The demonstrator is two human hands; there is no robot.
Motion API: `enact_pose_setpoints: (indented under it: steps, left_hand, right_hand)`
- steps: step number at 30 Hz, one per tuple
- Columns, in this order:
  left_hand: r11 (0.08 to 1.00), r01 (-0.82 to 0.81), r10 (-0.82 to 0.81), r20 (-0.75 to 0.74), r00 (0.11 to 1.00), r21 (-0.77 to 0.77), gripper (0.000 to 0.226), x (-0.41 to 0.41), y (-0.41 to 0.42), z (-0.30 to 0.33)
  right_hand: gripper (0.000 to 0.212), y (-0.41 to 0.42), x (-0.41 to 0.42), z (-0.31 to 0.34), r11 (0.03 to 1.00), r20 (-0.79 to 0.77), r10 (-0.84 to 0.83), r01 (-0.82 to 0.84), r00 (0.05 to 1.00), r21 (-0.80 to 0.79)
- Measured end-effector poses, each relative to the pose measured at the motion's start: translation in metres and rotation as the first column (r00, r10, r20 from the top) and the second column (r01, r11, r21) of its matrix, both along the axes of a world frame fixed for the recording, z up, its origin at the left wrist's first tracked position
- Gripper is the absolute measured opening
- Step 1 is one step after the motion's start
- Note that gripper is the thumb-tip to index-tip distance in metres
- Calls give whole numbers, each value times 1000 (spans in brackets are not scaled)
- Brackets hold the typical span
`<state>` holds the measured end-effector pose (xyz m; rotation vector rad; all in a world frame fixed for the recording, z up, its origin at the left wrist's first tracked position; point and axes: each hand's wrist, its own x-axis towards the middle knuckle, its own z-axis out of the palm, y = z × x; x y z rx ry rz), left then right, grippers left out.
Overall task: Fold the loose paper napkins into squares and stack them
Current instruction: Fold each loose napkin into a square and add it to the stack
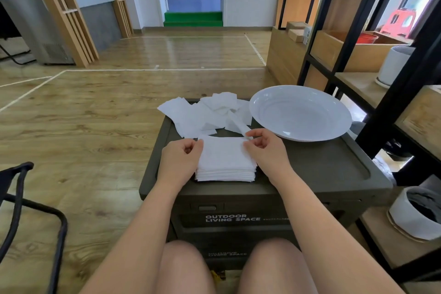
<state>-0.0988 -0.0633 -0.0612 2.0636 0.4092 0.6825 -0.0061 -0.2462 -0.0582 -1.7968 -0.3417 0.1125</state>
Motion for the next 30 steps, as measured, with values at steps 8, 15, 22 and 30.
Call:
enact_pose_setpoints:
  steps: [8,15,22,30]
  left_hand:
    - [999,-13,15,-60,998,38,49,1,0,-2]
    - [999,-28,29,-61,998,27,51,2,2,-3]
    - [996,-90,90,-44,995,-8,53,4,3,-5]
    - [1000,29,-30,-101,994,-6,57,1,1,-1]
  right_hand:
    - [5,0,2,-2,998,-17,-57,58,998,31]
    - [6,1,2,-3,997,-40,-54,56,998,55]
    - [9,0,2,-3,998,-44,-58,60,997,35]
    - [13,0,1,-1,998,-41,-53,54,998,12]
